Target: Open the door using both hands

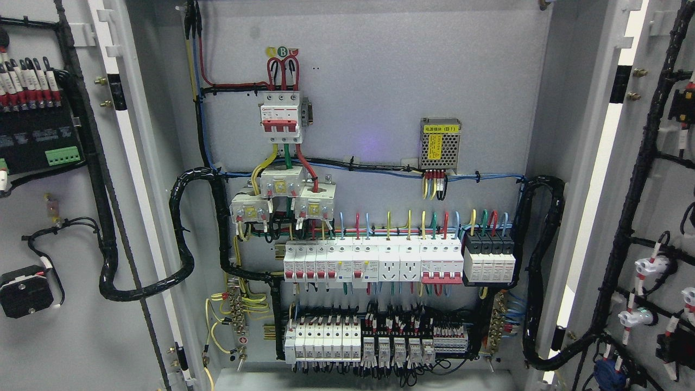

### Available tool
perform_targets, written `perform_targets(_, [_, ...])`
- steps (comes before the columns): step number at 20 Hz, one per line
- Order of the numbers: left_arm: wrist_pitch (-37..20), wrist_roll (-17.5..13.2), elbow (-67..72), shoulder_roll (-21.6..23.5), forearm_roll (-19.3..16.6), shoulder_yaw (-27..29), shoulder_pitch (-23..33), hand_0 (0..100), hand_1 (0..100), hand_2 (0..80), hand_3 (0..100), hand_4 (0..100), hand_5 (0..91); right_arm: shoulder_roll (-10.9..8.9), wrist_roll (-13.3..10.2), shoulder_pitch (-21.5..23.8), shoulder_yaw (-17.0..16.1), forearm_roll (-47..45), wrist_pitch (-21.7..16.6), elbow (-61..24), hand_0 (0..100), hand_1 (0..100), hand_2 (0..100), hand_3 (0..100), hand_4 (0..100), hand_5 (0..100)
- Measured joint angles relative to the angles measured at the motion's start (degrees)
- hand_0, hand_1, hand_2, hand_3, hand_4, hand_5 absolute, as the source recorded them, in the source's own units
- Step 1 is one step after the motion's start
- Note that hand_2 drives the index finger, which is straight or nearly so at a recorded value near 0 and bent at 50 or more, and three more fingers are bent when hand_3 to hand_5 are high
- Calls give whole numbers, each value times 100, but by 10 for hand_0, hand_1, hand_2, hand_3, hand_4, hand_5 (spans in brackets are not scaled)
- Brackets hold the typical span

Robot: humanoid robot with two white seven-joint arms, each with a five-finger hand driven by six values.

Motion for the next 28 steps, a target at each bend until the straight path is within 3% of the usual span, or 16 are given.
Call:
perform_targets(9, [-3,-32,-274,-152,-1369,-841,570,0,0,0,0,31,0,335,15,422,769,272,5,340,0,0,0,0,0,0])
perform_targets(13, [-4,-21,-295,-351,-2074,-1197,891,0,0,0,0,31,0,443,-1,672,1074,417,6,549,0,0,0,0,0,0])
perform_targets(18, [-4,-16,-57,-727,-2696,-1609,1172,0,0,0,0,31,0,612,-6,1037,1456,517,7,925,0,0,0,0,0,0])
perform_targets(23, [-5,10,498,-1117,-3085,-1972,1299,0,0,0,0,31,0,771,-17,1416,1795,573,7,1371,0,0,0,0,0,0])
perform_targets(28, [-5,-26,1303,-1470,-3240,-2272,1293,0,0,0,0,31,0,925,-30,1751,2114,744,5,1905,0,0,0,0,0,0])
